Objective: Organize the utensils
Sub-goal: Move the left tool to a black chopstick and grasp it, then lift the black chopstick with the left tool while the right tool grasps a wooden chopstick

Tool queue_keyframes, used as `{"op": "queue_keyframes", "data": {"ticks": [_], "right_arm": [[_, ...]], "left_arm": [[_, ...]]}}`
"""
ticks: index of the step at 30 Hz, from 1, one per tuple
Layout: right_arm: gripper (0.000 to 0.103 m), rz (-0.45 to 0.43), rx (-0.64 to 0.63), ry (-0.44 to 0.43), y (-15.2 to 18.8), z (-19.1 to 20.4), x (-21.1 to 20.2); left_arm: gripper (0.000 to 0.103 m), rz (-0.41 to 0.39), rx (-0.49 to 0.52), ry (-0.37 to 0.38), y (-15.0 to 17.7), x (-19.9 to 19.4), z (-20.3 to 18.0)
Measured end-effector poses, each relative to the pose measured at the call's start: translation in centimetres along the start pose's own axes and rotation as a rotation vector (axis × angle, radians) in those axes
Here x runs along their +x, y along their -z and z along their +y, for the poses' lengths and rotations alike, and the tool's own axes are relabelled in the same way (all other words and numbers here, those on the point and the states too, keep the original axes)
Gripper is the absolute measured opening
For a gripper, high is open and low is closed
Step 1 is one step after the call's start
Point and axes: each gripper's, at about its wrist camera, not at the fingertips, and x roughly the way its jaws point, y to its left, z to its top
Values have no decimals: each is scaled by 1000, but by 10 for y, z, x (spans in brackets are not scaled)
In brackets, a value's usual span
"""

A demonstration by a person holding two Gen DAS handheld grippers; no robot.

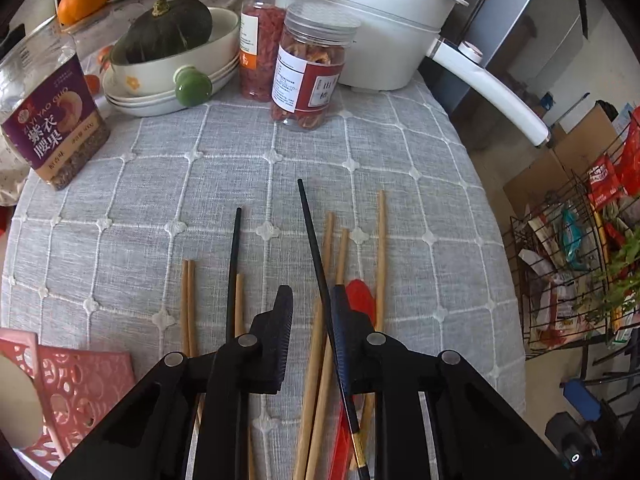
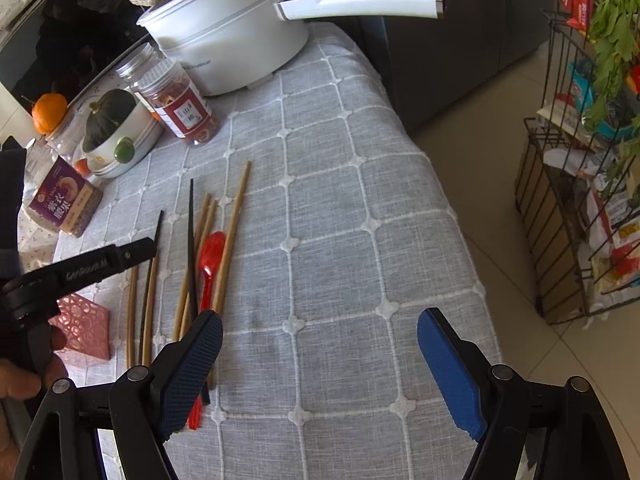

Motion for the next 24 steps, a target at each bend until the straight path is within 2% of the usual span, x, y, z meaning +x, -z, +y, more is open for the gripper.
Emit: {"op": "queue_keyframes", "data": {"ticks": [6, 15, 19, 24], "right_arm": [[84, 22, -16, 7, -5, -4, 8], [84, 36, -79, 42, -4, 5, 15], [84, 42, -73, 48, -3, 4, 17], [84, 40, -65, 54, -4, 4, 17]], "left_arm": [[16, 7, -64, 17, -17, 29, 3], [7, 38, -79, 7, -25, 58, -1], [6, 24, -60, 11, -22, 51, 0], [6, -8, -16, 33, -15, 18, -1]]}}
